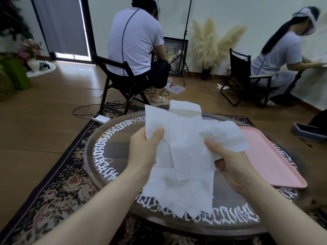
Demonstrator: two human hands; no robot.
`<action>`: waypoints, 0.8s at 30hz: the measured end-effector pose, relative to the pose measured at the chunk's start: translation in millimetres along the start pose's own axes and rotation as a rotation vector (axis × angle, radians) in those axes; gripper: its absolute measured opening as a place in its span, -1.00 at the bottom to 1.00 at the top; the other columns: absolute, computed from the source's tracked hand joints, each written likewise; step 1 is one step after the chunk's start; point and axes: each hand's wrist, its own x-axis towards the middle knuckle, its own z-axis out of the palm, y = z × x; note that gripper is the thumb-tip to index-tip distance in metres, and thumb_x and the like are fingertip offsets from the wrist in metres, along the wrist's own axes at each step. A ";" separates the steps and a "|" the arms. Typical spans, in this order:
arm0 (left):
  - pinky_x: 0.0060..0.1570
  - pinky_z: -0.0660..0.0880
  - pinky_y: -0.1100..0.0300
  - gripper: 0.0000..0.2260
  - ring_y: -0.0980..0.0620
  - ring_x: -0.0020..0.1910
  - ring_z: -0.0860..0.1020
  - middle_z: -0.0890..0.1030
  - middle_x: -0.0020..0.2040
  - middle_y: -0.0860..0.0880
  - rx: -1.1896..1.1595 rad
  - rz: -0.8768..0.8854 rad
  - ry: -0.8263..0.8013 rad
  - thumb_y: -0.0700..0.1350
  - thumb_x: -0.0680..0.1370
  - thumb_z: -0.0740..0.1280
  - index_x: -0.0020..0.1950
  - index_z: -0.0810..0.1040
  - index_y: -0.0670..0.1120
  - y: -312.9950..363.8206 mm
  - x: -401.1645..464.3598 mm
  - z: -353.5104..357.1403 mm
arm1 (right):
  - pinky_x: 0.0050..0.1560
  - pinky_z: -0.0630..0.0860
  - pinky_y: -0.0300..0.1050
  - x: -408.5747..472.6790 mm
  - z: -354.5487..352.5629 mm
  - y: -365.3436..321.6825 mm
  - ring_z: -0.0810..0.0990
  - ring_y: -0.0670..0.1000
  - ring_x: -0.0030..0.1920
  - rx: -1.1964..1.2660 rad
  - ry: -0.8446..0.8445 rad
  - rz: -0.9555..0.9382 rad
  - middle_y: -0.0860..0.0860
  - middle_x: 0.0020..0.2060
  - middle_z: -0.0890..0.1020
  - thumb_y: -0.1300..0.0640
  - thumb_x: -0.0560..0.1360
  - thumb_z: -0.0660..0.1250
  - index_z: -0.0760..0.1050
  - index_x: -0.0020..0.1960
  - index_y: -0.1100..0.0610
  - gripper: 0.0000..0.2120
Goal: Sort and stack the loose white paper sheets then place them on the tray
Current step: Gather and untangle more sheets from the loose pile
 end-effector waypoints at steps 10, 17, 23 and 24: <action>-0.04 0.49 0.04 -0.81 -0.11 -0.08 0.59 0.67 -0.03 -0.18 0.062 -0.203 0.066 -0.14 0.63 0.25 -0.12 0.60 -0.11 -19.4 4.4 -0.9 | -0.18 0.65 -0.13 -1.3 8.7 -5.2 0.71 0.02 0.02 0.186 -0.069 -0.115 0.03 0.05 0.72 0.23 0.38 0.40 0.62 0.13 0.08 -0.68; -0.14 0.62 0.17 -0.83 0.05 -0.07 0.70 0.73 -0.07 0.03 -0.078 -0.076 -0.136 0.01 0.52 0.42 0.01 0.66 -0.06 -18.7 -1.3 3.4 | -0.28 0.63 -0.16 -1.8 6.5 8.9 0.73 0.03 -0.07 0.046 -0.002 0.059 0.04 0.00 0.73 0.22 0.31 0.46 0.58 0.20 0.15 -0.55; -0.13 0.62 0.08 -0.82 0.01 -0.14 0.70 0.73 -0.14 0.02 0.011 0.015 -0.083 -0.33 0.50 0.41 -0.09 0.65 -0.04 -15.9 3.5 -3.3 | -0.15 0.64 -0.04 -2.1 -1.8 -6.3 0.70 0.08 0.07 0.127 -0.168 0.116 0.08 0.12 0.69 0.10 0.40 0.47 0.57 0.27 0.10 -0.56; -0.11 0.62 0.06 -0.82 -0.01 -0.13 0.70 0.73 -0.13 0.01 0.016 0.022 -0.084 -0.33 0.50 0.41 -0.09 0.65 -0.04 -13.9 5.3 -5.2 | -0.13 0.64 -0.02 -2.6 -4.6 -12.0 0.68 0.08 0.09 0.156 -0.209 0.131 0.08 0.14 0.68 0.02 0.40 0.44 0.57 0.29 0.11 -0.53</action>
